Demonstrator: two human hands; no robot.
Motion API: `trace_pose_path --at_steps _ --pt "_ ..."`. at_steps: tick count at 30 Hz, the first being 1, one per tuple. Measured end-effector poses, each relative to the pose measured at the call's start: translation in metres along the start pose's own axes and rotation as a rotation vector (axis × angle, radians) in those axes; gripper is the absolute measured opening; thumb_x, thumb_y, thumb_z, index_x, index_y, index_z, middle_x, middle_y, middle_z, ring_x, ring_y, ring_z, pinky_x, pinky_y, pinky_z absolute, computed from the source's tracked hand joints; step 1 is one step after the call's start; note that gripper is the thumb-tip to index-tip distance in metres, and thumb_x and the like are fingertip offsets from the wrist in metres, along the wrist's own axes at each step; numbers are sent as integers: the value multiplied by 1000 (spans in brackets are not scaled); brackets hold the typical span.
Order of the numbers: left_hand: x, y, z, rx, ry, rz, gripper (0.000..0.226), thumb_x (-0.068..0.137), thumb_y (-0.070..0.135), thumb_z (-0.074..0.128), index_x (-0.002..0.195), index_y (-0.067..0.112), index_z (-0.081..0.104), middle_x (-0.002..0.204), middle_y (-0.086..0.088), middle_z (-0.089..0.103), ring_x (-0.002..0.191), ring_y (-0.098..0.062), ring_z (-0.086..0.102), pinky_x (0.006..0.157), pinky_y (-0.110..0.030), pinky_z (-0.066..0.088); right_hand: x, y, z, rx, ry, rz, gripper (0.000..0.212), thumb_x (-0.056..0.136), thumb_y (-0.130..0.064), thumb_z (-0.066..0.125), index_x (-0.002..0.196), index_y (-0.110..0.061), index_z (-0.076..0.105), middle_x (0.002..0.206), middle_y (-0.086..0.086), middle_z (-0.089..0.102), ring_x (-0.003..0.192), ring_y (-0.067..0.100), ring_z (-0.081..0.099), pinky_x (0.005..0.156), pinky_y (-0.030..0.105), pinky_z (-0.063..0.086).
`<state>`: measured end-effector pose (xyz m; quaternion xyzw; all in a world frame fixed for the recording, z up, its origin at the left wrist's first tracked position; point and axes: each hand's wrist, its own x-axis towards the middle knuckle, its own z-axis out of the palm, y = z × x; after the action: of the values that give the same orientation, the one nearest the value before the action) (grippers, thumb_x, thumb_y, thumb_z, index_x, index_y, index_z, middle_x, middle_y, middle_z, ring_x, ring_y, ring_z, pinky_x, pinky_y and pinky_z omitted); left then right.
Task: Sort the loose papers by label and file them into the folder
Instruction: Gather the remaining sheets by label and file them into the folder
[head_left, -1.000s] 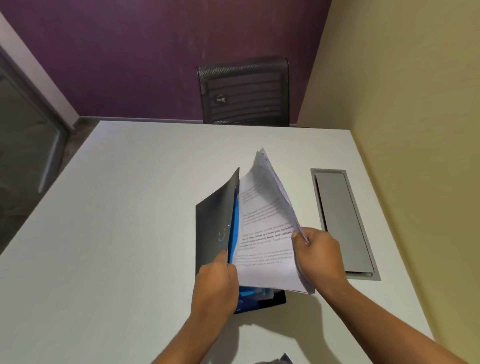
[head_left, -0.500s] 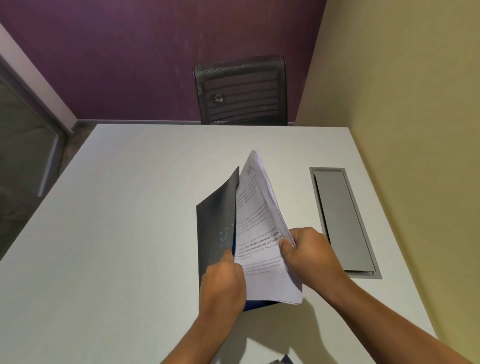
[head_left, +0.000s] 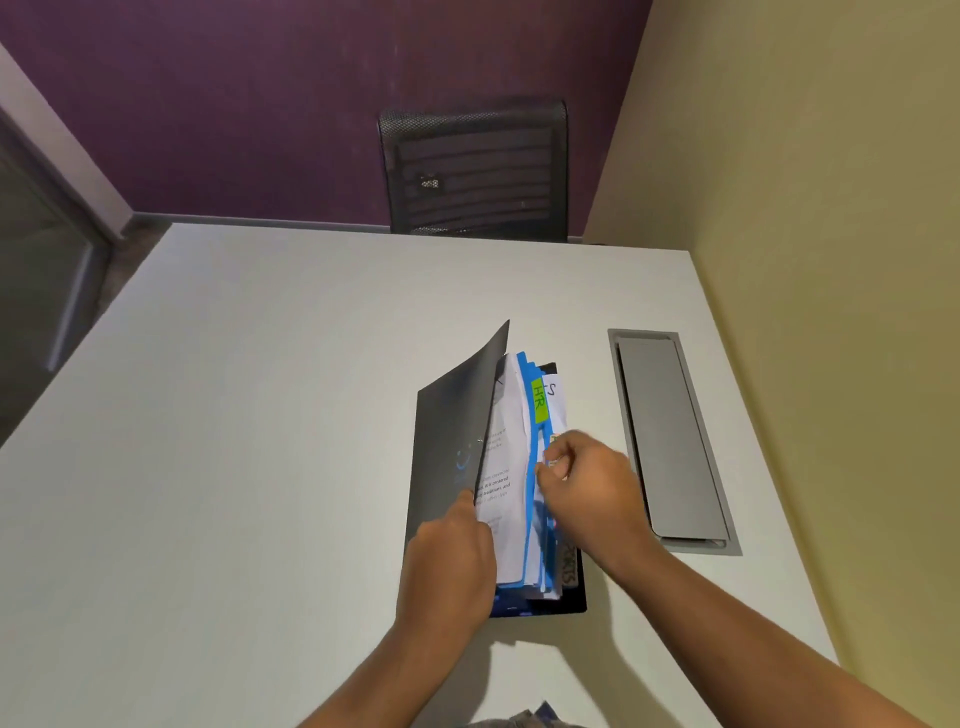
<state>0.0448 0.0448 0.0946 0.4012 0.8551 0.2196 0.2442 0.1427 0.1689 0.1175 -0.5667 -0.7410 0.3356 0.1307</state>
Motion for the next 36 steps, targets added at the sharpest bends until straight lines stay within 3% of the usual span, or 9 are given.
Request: trace_pose_path --at_steps 4,8,10,14,17,22,27,30,36 --pt "-4 5 -7 -77 -60 -1 34 102 38 35 134 30 43 118 8 62 87 -8 61 68 -15 57 27 21 -12 -154 3 163 57 84 -47 71 125 -13 50 120 6 57 95 21 62 70 28 45" --pt "-7 6 -20 -118 -26 7 31 104 33 34 132 31 44 119 7 62 90 -8 57 71 -16 56 46 31 -16 -272 -58 161 31 94 -37 55 84 -10 65 88 6 73 75 24 66 68 36 56" --pt "-6 2 -25 -97 9 12 30 104 29 31 129 28 48 115 4 65 89 -10 61 71 -21 58 52 28 -22 -197 20 115 28 95 -29 54 78 -12 68 77 7 73 74 28 68 67 37 56" --pt "2 -6 -29 -53 35 30 36 100 19 31 128 25 53 88 3 69 72 -12 63 66 -30 56 56 15 -27 42 80 53 27 95 -25 57 72 -16 68 60 -4 70 61 12 67 60 29 52" --pt "7 -1 -28 -44 10 50 32 101 22 32 126 23 52 90 3 69 73 -11 63 66 -28 57 54 9 -26 257 49 76 21 95 -21 60 77 -15 70 61 -1 73 64 11 72 72 42 61" --pt "15 12 -26 -66 15 82 35 97 23 37 128 25 54 69 7 63 60 -12 58 57 -28 51 55 -9 -24 423 -16 83 18 100 -17 50 86 -18 63 86 4 71 78 15 75 68 38 60" --pt "16 27 -28 -95 9 132 46 99 51 35 142 37 42 110 11 69 97 -11 63 82 -27 50 59 -11 -26 589 -31 131 17 102 -17 47 96 -18 62 97 7 74 79 16 75 62 30 55" --pt "23 24 -19 -136 -61 130 63 93 64 29 146 32 41 144 15 51 131 -8 48 104 -24 39 63 -4 -27 599 -40 148 15 103 -18 47 102 -16 62 97 7 74 76 12 75 63 29 56" --pt "63 -12 9 -27 -90 121 70 91 66 39 149 27 32 157 8 34 142 -13 35 111 -29 34 74 16 -33 521 -24 215 15 103 -20 48 100 -18 63 95 5 73 80 16 75 65 27 58"
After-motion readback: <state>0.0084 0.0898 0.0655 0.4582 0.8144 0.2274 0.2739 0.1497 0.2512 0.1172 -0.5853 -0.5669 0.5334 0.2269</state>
